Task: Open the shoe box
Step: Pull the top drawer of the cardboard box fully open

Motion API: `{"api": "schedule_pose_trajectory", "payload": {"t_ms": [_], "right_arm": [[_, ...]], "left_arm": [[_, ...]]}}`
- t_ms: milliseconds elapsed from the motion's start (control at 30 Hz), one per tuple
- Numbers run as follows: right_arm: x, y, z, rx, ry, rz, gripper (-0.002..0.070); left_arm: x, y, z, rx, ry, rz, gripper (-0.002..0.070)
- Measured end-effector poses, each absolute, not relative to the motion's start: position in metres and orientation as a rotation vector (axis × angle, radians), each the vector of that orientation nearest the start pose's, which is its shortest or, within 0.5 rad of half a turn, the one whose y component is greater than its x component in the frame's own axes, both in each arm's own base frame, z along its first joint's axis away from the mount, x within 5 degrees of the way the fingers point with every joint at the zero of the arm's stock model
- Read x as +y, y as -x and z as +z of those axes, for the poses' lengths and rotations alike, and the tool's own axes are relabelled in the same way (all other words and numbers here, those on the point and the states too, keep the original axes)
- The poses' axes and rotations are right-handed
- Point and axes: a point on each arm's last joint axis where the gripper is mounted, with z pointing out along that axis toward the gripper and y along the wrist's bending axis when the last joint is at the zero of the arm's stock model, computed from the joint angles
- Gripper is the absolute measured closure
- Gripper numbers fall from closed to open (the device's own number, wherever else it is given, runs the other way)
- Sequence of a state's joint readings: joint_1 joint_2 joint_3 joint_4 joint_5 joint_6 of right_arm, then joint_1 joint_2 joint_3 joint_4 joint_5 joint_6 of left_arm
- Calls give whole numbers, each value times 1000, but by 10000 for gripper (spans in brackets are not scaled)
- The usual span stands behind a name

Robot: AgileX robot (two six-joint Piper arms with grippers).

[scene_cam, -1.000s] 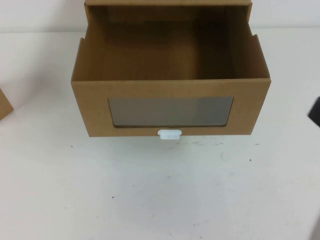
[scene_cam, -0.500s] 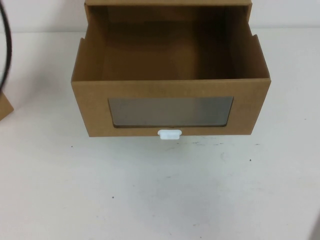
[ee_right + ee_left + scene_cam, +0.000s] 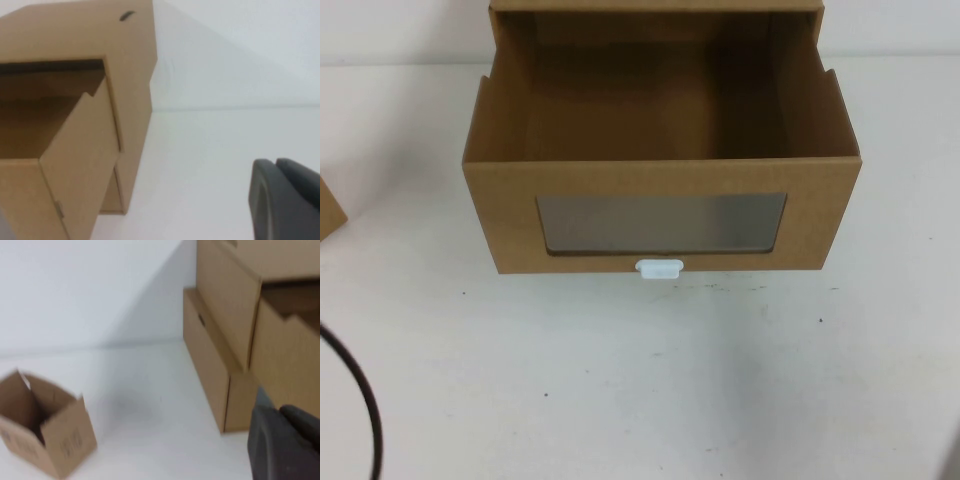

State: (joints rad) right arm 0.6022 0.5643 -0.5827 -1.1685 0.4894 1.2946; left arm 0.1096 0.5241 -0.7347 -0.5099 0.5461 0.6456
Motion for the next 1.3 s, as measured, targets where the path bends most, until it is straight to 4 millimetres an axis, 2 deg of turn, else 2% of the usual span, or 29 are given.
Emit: {"api": "schedule_pose_trajectory", "payload": {"t_ms": [300, 500, 1033, 1300], "right_arm": [[35, -113, 348, 1651, 70, 257, 694], [36, -113, 349, 1645, 80, 266, 694], [38, -112, 354, 1573, 185, 194, 694], [46, -110, 357, 1532, 259, 266, 694]], "left_arm": [[-12, -84, 322, 1801, -197, -35, 680], [-12, -82, 298, 1846, -185, -49, 680], [-17, -78, 280, 1970, -225, -113, 680], [-17, -78, 280, 1970, -225, -113, 680]]}}
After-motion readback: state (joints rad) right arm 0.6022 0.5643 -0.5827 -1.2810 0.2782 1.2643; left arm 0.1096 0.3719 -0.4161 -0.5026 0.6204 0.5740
